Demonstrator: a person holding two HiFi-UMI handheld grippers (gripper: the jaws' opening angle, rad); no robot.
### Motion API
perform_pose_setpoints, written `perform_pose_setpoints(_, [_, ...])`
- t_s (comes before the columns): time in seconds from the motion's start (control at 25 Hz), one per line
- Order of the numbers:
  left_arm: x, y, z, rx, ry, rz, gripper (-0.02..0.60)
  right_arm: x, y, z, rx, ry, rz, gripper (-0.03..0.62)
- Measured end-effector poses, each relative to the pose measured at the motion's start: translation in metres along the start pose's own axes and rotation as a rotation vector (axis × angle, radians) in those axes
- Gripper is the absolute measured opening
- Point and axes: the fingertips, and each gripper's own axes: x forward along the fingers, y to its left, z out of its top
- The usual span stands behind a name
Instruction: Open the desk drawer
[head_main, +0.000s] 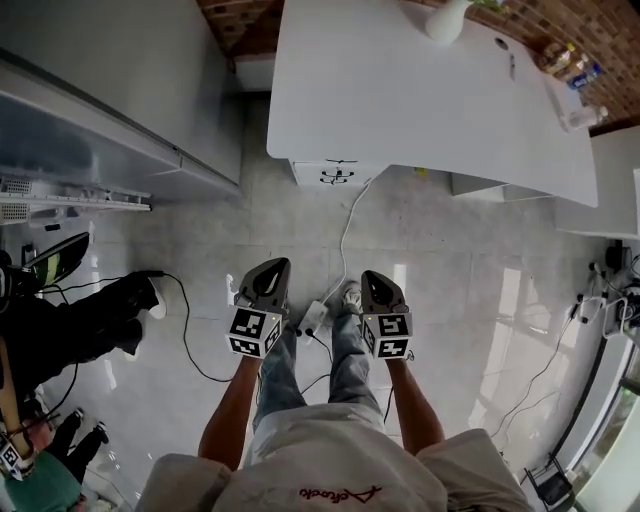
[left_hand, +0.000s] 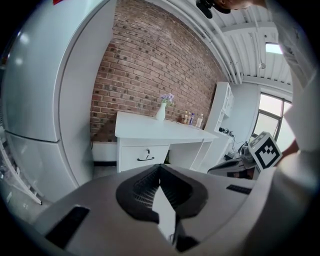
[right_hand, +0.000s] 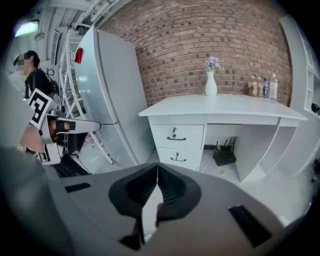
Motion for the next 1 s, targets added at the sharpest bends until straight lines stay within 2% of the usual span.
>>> perform_pose_setpoints(0.4, [0.035, 0.023, -0.031, -0.011, 0.001, -0.001, 0.012, 0.047, -0.013, -0.016, 0.013, -0.008, 0.009, 0.017])
perform_pose_setpoints(0.8, [0.068, 0.033, -0.063, -0.016, 0.031, -0.007, 0.012, 0.079, -0.026, -0.050, 0.047, 0.034, 0.018, 0.018])
perform_pose_setpoints(0.84, [0.070, 0.033, -0.065, -0.016, 0.033, -0.008, 0.012, 0.082, -0.024, -0.050, 0.102, 0.025, 0.045, 0.018])
perform_pose_setpoints(0.88, [0.071, 0.032, -0.066, -0.015, 0.035, -0.009, 0.012, 0.084, -0.022, -0.049, 0.215, 0.005, 0.098, 0.020])
perform_pose_setpoints(0.92, [0.071, 0.032, -0.067, -0.015, 0.036, -0.011, 0.012, 0.086, -0.020, -0.045, 0.395, -0.034, 0.175, 0.039])
perform_pose_setpoints(0.96, [0.072, 0.031, -0.067, -0.016, 0.036, -0.013, 0.012, 0.087, -0.021, -0.039, 0.626, -0.098, 0.263, 0.154])
perform_pose_setpoints(1.0, [0.073, 0.030, -0.066, -0.018, 0.034, -0.015, 0.012, 0.086, -0.026, -0.032, 0.879, -0.190, 0.343, 0.198])
